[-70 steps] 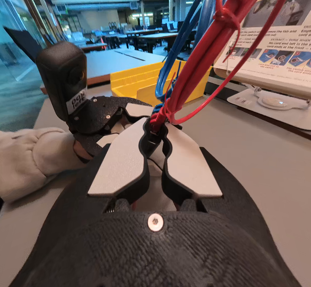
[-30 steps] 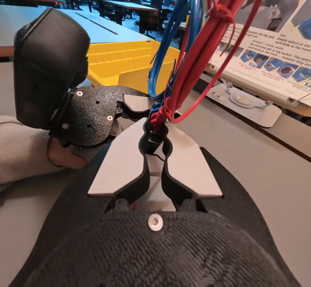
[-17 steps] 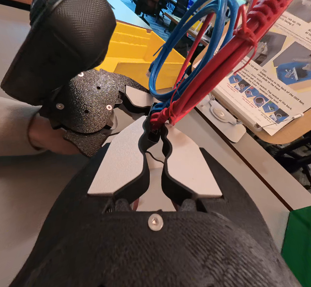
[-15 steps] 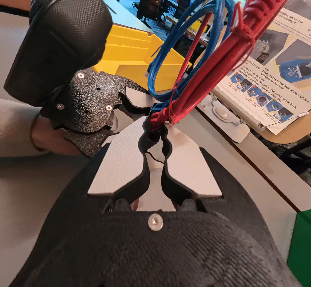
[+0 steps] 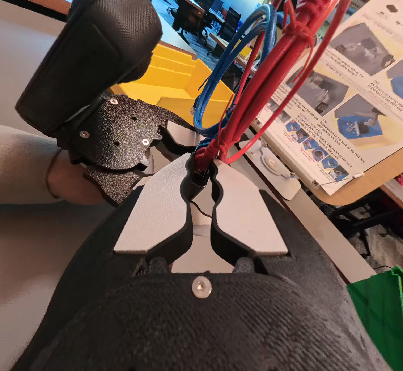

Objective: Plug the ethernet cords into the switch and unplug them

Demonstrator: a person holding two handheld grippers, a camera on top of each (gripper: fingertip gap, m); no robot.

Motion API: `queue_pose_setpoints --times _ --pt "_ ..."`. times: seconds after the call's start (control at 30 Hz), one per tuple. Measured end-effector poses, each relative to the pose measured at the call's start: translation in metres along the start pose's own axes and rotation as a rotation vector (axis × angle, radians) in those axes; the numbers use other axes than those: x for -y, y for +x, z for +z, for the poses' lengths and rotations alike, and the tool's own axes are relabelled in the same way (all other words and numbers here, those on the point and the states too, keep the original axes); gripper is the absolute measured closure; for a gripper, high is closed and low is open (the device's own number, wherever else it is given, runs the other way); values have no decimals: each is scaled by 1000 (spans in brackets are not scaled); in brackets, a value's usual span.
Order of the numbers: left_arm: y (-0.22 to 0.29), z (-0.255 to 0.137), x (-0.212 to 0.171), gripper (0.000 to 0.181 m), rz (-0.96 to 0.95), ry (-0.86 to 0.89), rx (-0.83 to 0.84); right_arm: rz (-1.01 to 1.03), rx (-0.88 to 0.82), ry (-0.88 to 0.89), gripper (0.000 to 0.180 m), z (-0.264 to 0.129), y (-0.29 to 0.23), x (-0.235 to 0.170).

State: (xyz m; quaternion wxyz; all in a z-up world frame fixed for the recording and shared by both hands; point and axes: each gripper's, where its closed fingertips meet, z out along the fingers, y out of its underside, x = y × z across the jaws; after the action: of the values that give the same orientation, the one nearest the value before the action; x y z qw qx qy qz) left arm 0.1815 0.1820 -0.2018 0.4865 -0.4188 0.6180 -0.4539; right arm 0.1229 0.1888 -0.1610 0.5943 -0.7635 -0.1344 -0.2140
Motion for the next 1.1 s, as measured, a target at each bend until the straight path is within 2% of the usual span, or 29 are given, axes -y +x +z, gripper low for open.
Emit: queue_pose_setpoints --times 0.4,1.1 --pt "8 -6 11 105 -7 60 -35 -16 -31 -31 165 -8 -4 8" --pt "14 -4 5 105 -46 59 -79 -32 -43 -108 164 -7 -6 2"
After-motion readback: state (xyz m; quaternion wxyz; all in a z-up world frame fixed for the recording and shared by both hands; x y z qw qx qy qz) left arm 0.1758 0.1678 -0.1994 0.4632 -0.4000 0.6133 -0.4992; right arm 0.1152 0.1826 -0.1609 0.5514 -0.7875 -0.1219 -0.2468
